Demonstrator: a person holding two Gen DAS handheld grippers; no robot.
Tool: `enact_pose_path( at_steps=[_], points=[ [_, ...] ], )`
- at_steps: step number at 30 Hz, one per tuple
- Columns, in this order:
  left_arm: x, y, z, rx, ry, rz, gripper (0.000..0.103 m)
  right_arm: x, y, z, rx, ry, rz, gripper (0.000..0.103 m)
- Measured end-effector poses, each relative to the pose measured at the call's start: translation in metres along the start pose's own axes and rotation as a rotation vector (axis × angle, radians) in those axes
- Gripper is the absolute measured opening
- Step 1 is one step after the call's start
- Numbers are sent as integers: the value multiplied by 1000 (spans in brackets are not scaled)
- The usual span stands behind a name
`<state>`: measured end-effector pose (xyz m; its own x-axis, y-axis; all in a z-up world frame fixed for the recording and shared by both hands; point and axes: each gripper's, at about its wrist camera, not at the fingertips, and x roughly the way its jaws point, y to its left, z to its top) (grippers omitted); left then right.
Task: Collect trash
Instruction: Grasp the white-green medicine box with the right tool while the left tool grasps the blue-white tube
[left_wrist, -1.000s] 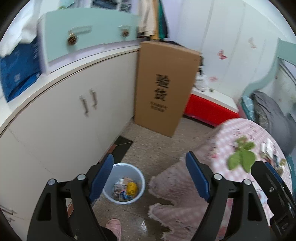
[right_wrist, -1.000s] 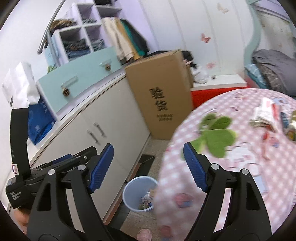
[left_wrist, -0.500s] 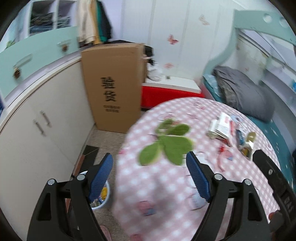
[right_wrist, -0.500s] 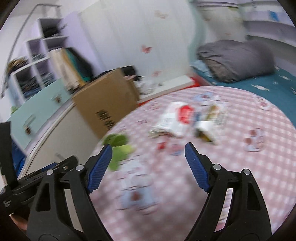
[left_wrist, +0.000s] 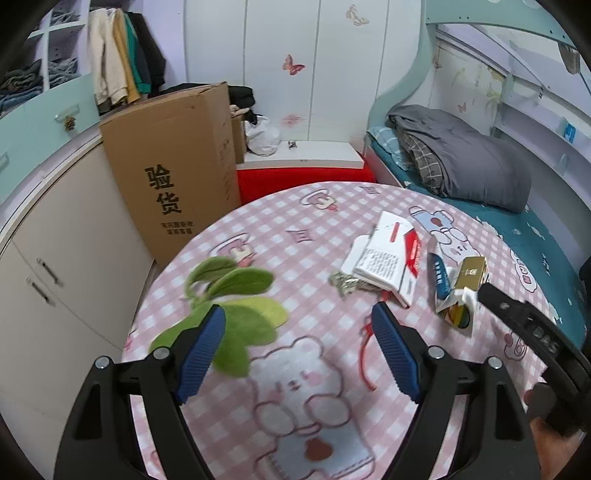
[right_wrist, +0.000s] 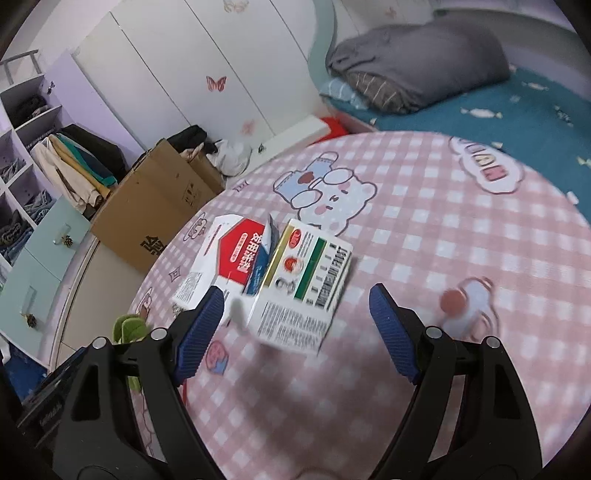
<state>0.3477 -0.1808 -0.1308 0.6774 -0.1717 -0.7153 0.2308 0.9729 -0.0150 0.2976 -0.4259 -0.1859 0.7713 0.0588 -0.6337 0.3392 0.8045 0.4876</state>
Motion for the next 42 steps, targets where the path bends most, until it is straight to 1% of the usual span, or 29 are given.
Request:
enact_pose_path(
  at_steps=[3, 4, 5, 6, 7, 9, 12, 15, 17, 19, 21, 24, 27, 29, 33, 37, 39, 40, 42],
  points=[
    [7, -10, 5, 16, 0, -13, 80, 13, 0, 6, -14, 30, -4, 79],
    [10, -15, 7, 23, 0, -22, 80, 15, 0, 7, -24, 29, -1, 76],
    [13, -19, 9, 29, 2, -33, 80, 17, 1, 9, -42, 38, -13, 63],
    [16, -24, 11, 35, 5, -48, 80, 19, -1, 11, -51, 47, -1, 58],
    [19, -29, 13, 38, 10, -66, 80, 20, -2, 12, -54, 56, 19, 57],
    [24, -38, 14, 43, 20, -99, 80, 20, 1, 13, -81, 57, 24, 54],
    [33, -56, 15, 62, 33, -130, 80, 8, -2, 16, -121, 21, -15, 51],
    [43, -75, 13, 84, 58, -167, 80, -1, -16, 20, -118, -14, -59, 51],
    [51, -87, 13, 92, 77, -187, 80, -4, -26, 21, -95, -20, -50, 51],
    [55, -98, 13, 101, 85, -206, 78, -10, -31, 22, -90, -45, -79, 51],
    [59, -107, 15, 103, 88, -207, 78, -15, -41, 25, -62, -59, -79, 51],
    [69, -117, 20, 92, 114, -242, 78, -22, -55, 28, -14, -71, -63, 51],
    [78, -124, 24, 73, 130, -256, 78, -24, -63, 29, 20, -55, -3, 51],
    [83, -126, 25, 55, 136, -254, 78, -21, -66, 28, 33, -25, 51, 51],
    [94, -124, 29, -12, 171, -296, 78, -16, -58, 26, 4, 15, 75, 51],
    [102, -126, 30, -45, 190, -316, 78, -13, -52, 24, -18, 43, 94, 51],
    [104, -131, 30, -43, 198, -327, 78, -9, -47, 21, -35, 59, 105, 51],
    [104, -134, 29, -39, 196, -317, 76, -8, -43, 20, -46, 66, 103, 51],
    [106, -138, 28, -36, 190, -282, 65, -6, -39, 17, -67, 72, 90, 51]
  ],
)
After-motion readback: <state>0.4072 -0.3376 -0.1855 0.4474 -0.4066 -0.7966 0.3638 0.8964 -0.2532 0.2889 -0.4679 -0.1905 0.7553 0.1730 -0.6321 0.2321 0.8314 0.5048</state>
